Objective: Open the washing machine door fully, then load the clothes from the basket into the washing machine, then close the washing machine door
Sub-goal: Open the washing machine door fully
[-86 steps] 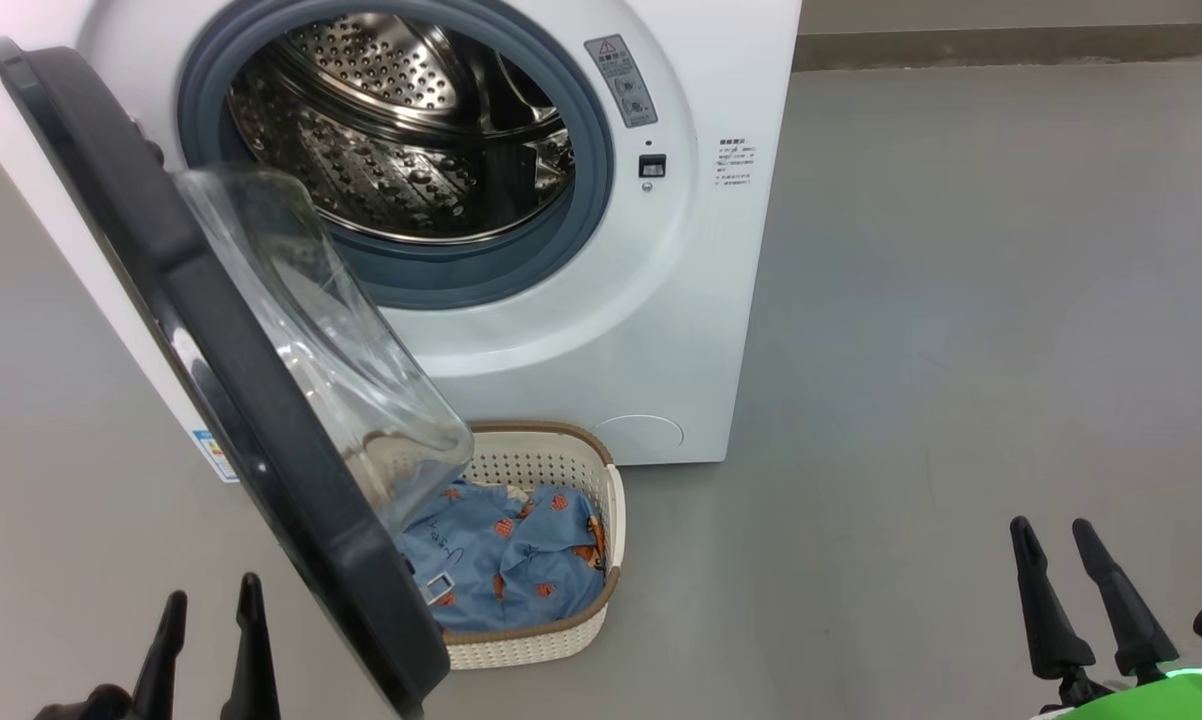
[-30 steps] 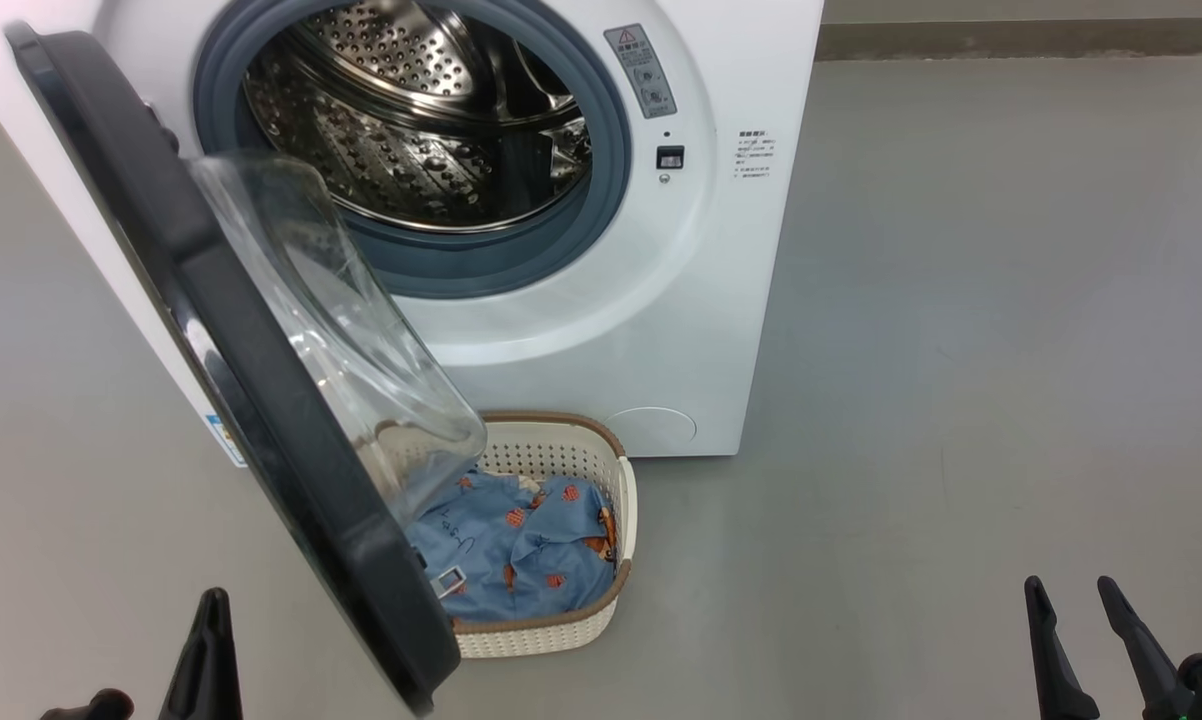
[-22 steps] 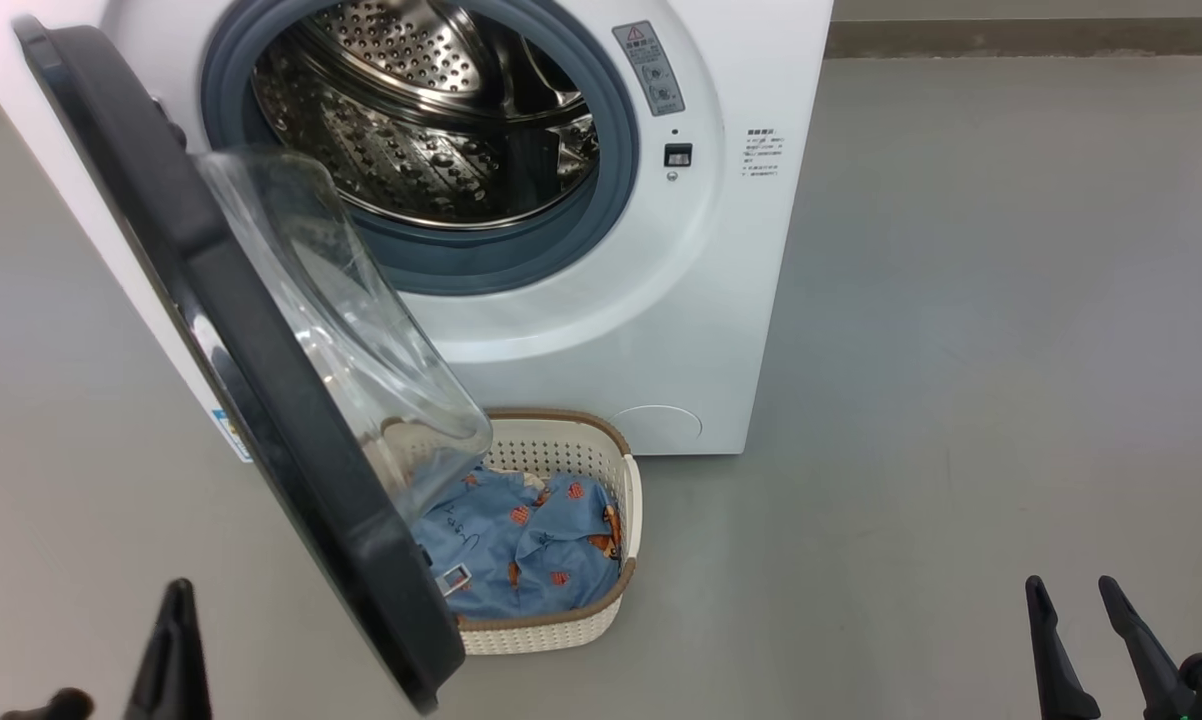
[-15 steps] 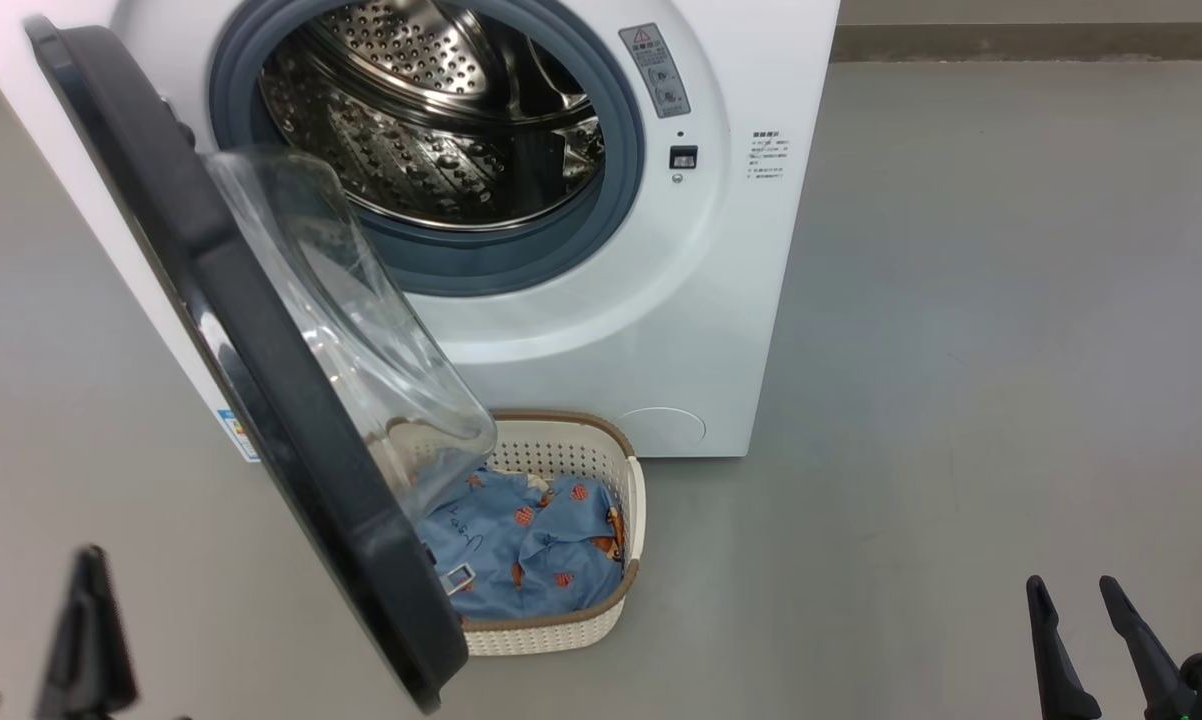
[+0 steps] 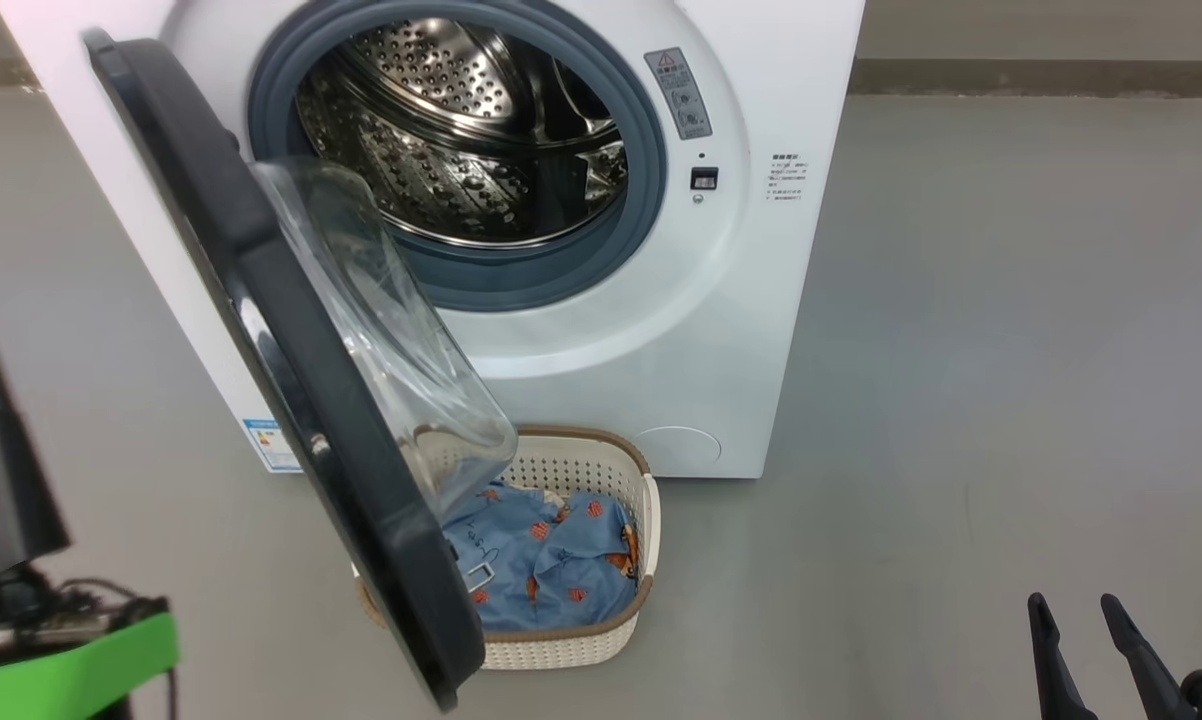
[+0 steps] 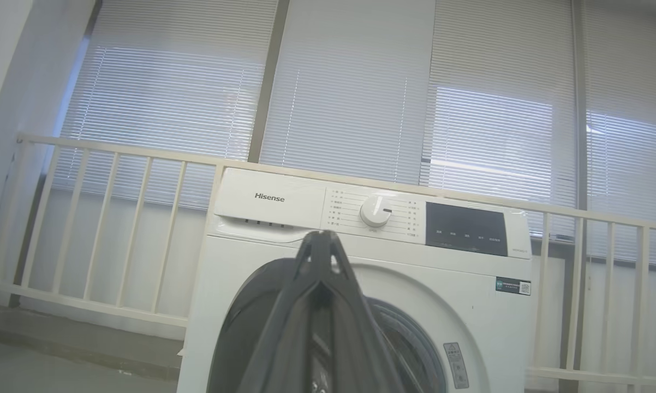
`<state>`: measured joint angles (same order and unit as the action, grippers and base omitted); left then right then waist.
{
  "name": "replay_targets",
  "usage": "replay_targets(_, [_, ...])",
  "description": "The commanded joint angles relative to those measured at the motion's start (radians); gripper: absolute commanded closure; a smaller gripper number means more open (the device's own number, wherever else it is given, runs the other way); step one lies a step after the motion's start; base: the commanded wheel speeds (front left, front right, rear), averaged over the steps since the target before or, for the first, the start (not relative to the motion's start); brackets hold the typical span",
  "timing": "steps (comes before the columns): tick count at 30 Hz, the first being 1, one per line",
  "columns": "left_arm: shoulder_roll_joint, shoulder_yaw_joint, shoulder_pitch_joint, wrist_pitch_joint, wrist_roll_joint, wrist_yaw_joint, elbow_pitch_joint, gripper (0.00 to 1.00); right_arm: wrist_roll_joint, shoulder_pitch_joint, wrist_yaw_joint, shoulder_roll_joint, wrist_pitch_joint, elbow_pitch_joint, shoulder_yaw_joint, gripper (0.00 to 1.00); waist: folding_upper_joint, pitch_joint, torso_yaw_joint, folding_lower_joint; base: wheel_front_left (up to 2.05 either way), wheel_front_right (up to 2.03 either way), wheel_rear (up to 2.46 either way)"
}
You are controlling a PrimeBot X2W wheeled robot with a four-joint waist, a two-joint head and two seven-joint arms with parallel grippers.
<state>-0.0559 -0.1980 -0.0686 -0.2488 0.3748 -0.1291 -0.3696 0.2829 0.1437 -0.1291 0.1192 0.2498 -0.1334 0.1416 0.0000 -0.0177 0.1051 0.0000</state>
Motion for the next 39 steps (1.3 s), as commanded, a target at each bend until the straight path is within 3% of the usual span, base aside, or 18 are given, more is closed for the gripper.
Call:
replay_targets(1, [-0.023,0.012,-0.057,0.044,-0.001,0.001,-0.072,1.0,-0.011,-0.006,-0.002,0.01,0.012,0.021,-0.022,0.0,0.0,-0.008,0.005,0.0,0.0,0.0,0.0])
replay_targets(9, [0.0,0.276,-0.072,0.231,0.033,0.07,-0.211,1.0,-0.01,-0.001,-0.002,0.007,0.012,0.018,-0.027,0.0,0.0,-0.018,0.009,0.0,0.0,0.0,0.0])
replay_targets(17, [0.005,0.502,-0.038,0.315,0.101,0.145,-0.191,1.0,-0.007,0.001,-0.002,0.005,0.012,0.016,-0.028,0.0,0.0,-0.017,0.021,0.0,0.0,0.0,0.0])
replay_targets(27, [0.005,0.624,0.017,0.356,0.19,0.197,-0.066,1.0,-0.005,0.003,-0.002,0.003,0.012,0.014,-0.029,0.0,0.0,-0.014,0.047,0.0,0.0,0.0,0.0])
replay_targets(39, [0.003,0.635,0.036,0.365,0.195,0.224,0.052,1.0,-0.004,-0.003,-0.002,0.005,0.012,0.012,-0.034,0.0,0.0,-0.011,0.078,0.0,0.0,0.0,0.0])
